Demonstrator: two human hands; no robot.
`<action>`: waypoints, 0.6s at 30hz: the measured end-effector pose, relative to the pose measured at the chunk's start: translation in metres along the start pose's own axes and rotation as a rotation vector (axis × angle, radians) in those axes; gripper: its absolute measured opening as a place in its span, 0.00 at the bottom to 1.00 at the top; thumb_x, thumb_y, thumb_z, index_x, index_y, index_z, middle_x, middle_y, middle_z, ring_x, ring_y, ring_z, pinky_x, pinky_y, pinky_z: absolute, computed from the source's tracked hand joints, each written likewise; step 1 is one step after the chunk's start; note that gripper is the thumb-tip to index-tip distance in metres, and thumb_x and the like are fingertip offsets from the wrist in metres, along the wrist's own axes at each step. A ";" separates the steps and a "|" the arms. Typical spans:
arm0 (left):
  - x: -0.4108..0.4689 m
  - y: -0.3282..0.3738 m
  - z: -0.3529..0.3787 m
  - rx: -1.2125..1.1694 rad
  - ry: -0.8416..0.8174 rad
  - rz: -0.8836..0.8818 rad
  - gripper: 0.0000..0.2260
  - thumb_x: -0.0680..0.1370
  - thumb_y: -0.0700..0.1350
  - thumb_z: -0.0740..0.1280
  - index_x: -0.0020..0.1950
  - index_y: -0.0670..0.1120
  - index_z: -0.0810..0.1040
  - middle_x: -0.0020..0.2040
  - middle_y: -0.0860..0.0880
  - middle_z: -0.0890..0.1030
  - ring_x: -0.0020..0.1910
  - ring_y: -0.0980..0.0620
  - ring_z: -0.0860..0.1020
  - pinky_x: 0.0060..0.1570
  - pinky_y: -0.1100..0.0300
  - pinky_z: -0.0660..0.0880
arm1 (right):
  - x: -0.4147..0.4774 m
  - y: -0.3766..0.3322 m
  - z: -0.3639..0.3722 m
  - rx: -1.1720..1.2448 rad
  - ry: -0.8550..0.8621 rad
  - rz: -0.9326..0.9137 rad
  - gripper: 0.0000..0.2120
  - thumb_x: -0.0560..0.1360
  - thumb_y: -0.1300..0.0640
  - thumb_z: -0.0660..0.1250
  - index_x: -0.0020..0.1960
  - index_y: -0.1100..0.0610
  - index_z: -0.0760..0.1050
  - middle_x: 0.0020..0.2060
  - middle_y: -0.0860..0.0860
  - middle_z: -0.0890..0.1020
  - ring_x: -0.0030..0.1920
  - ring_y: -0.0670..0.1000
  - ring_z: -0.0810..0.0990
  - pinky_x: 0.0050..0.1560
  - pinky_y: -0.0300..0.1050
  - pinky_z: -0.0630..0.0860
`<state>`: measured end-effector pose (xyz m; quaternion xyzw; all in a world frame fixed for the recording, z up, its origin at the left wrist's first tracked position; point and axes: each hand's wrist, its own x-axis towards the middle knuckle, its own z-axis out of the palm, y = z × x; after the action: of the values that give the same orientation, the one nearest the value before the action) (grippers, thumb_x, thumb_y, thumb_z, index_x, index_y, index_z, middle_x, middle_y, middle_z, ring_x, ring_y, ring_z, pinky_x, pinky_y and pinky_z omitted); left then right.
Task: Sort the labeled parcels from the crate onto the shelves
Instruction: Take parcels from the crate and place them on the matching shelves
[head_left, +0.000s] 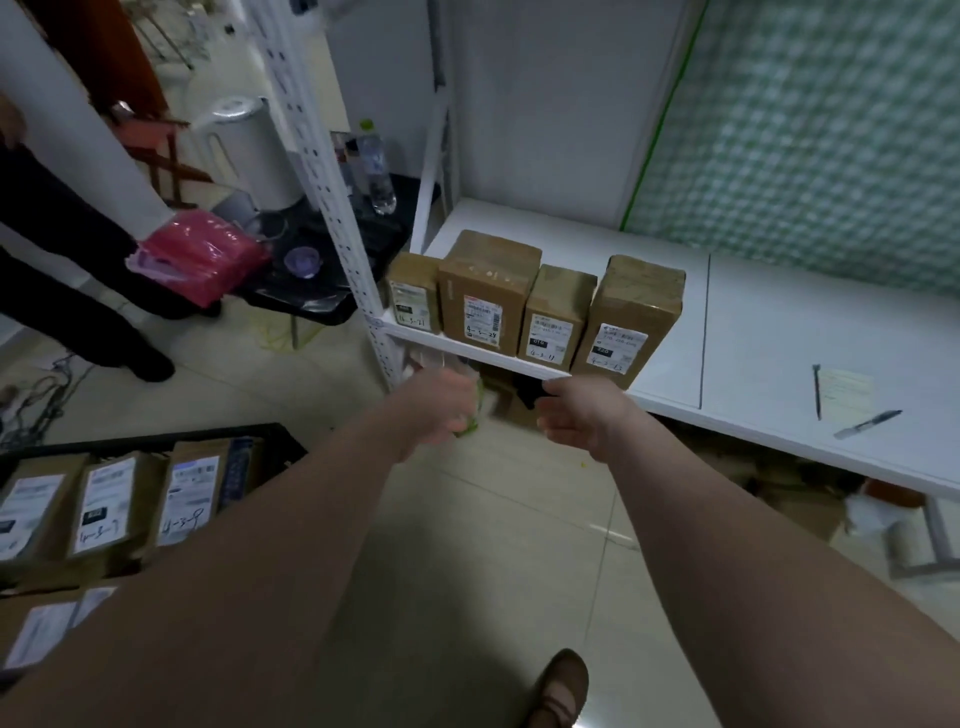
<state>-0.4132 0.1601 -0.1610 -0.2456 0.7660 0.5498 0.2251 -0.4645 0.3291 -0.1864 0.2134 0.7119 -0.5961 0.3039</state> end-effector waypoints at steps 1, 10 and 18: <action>-0.015 -0.008 -0.011 -0.008 -0.024 0.023 0.06 0.81 0.38 0.61 0.52 0.48 0.74 0.49 0.46 0.78 0.42 0.53 0.76 0.40 0.62 0.75 | -0.013 0.003 0.012 -0.008 0.005 -0.012 0.04 0.81 0.59 0.61 0.49 0.58 0.73 0.38 0.53 0.77 0.35 0.50 0.73 0.39 0.43 0.74; -0.166 -0.162 -0.191 -0.225 0.137 -0.056 0.09 0.81 0.40 0.58 0.41 0.47 0.72 0.38 0.48 0.73 0.35 0.53 0.71 0.35 0.60 0.65 | -0.134 0.038 0.201 -0.138 -0.118 -0.142 0.08 0.79 0.57 0.64 0.56 0.59 0.76 0.41 0.53 0.79 0.35 0.50 0.75 0.34 0.41 0.74; -0.286 -0.239 -0.314 -0.386 0.556 -0.012 0.06 0.80 0.38 0.61 0.44 0.45 0.74 0.41 0.45 0.76 0.36 0.50 0.74 0.37 0.59 0.71 | -0.229 0.052 0.354 -0.267 -0.348 -0.258 0.02 0.79 0.58 0.64 0.49 0.57 0.74 0.38 0.53 0.78 0.33 0.49 0.74 0.35 0.41 0.72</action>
<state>-0.0655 -0.1679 -0.0676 -0.4287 0.6783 0.5954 -0.0398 -0.2011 0.0062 -0.1035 -0.0271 0.7425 -0.5585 0.3688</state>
